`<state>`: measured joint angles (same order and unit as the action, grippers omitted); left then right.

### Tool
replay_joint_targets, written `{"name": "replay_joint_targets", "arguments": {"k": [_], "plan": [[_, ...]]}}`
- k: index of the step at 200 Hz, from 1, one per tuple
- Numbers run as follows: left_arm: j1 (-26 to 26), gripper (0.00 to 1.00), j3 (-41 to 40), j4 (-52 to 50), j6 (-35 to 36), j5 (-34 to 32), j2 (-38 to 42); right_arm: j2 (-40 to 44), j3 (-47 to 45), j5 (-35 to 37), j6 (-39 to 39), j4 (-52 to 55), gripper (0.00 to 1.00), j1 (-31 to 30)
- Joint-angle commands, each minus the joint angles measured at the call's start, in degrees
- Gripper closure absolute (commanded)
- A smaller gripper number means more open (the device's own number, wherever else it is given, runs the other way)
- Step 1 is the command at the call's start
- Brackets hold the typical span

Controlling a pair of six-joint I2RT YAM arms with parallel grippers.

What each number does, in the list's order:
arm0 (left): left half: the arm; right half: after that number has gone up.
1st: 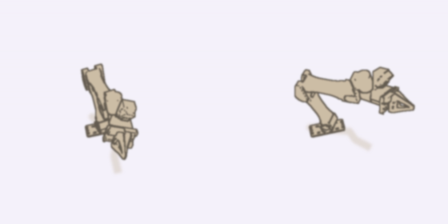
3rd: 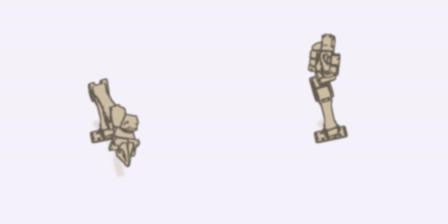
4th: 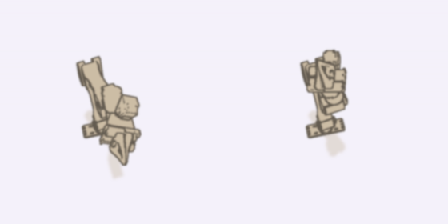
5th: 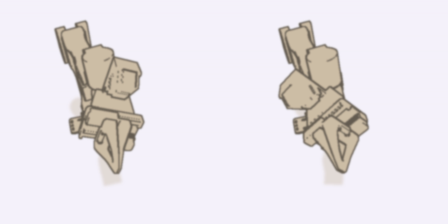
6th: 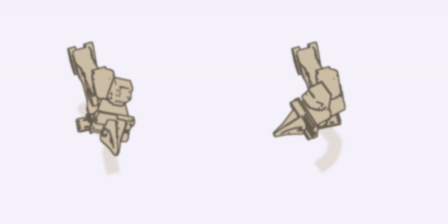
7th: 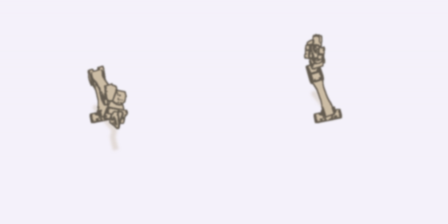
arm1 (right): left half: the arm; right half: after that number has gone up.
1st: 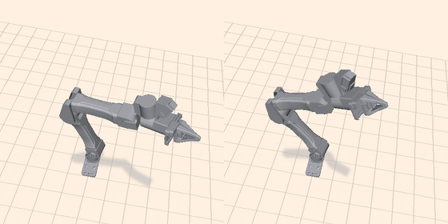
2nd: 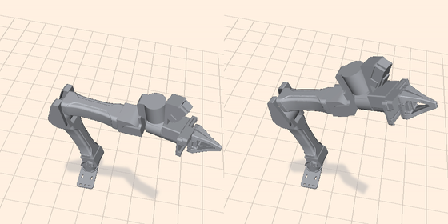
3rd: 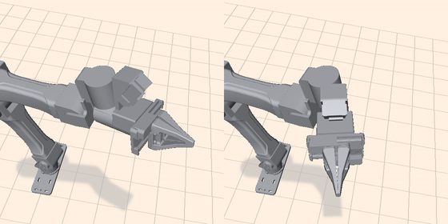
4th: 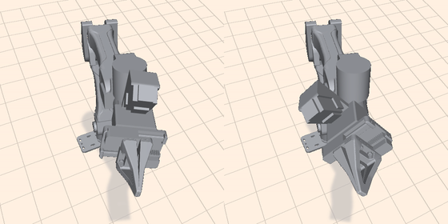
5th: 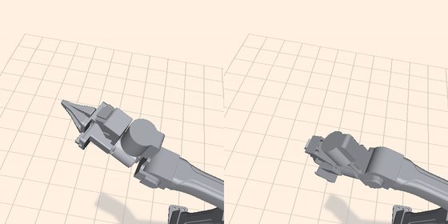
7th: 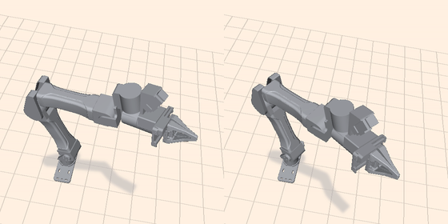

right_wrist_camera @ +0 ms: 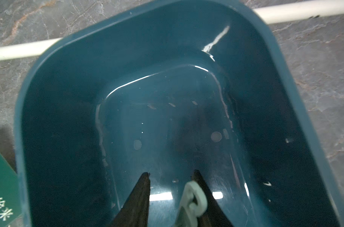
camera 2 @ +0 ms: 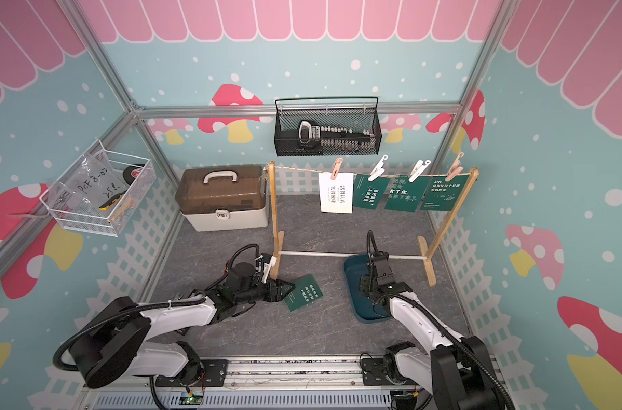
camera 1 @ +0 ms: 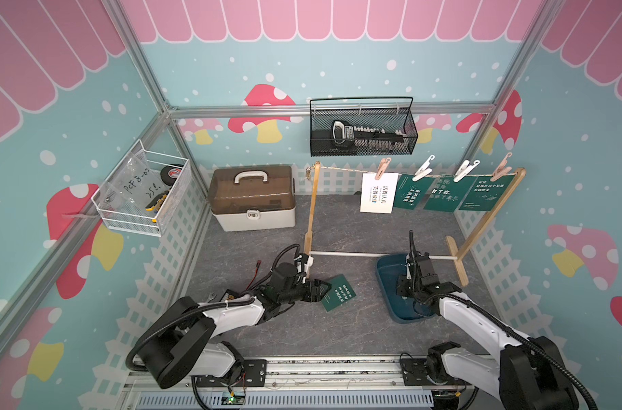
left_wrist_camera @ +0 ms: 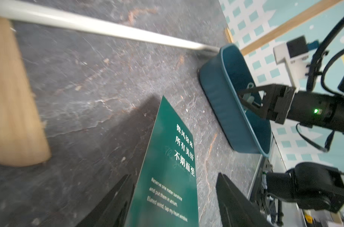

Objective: Remove the postcards from the strings
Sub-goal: Place the postcard at the center of the board.

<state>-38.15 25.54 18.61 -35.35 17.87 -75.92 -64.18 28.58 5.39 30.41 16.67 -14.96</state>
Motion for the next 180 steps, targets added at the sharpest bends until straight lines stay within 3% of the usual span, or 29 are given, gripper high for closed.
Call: {"name": "replay_joint_targets", "arguments": {"k": [1,50,86,111,150,180], "plan": [[0.33,0.22,0.93,-8.83,3.11,-7.96,5.15,0.03,1.75,-0.82,0.02,-0.01,0.54,0.50],[0.39,0.19,2.38,-13.78,4.40,-8.66,8.64,0.22,4.96,-2.61,-0.47,2.99,0.51,0.81],[0.40,0.19,3.23,-14.54,5.41,-8.55,11.33,5.55,10.94,-4.65,-3.42,10.17,0.51,0.79],[0.44,0.20,4.61,-13.80,8.00,-7.81,13.42,9.92,16.60,-10.43,-7.58,14.68,0.53,0.81],[0.45,0.20,8.34,-4.81,11.66,-6.03,14.76,14.77,28.22,-20.72,-16.25,20.42,0.56,0.81],[0.42,0.20,13.00,6.99,15.48,-4.71,10.40,14.21,38.77,-27.67,-22.33,22.50,0.56,0.77]]}}
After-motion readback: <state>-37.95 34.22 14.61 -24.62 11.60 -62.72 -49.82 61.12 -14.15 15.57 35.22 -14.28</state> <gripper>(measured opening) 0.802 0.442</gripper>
